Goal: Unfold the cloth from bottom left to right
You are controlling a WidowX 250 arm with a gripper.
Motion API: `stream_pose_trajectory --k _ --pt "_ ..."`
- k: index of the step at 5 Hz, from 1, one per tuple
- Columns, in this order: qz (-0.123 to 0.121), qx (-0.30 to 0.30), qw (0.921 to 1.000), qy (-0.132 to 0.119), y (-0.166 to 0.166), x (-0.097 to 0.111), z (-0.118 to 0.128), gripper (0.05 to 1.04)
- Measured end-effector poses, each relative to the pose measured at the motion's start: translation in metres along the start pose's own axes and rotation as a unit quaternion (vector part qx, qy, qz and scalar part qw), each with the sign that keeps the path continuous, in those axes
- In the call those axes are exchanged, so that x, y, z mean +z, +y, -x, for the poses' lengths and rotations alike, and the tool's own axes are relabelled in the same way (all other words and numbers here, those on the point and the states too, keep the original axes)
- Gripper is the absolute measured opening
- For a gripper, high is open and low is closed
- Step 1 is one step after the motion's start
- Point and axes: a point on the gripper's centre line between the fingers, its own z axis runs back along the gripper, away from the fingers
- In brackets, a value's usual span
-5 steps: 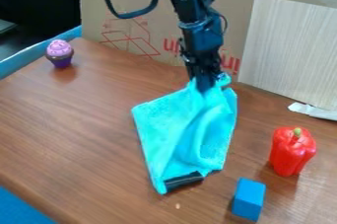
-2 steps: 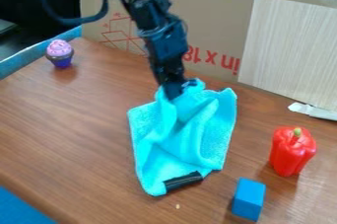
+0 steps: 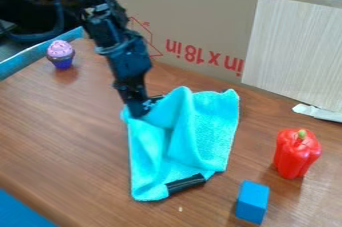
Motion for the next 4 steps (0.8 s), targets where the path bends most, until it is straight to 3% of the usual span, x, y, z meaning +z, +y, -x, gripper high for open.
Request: stream_pose_trajectory --k 1,2,4 --pt "-0.007 -0.015 0.9998 -0.009 -0.002 0.022 0.018 0.082" --pt "-0.027 -0.025 0.9993 0.009 0.002 0.032 0.039 0.082" --pt "-0.061 -0.045 0.9913 0.108 0.016 0.018 0.071 0.082"
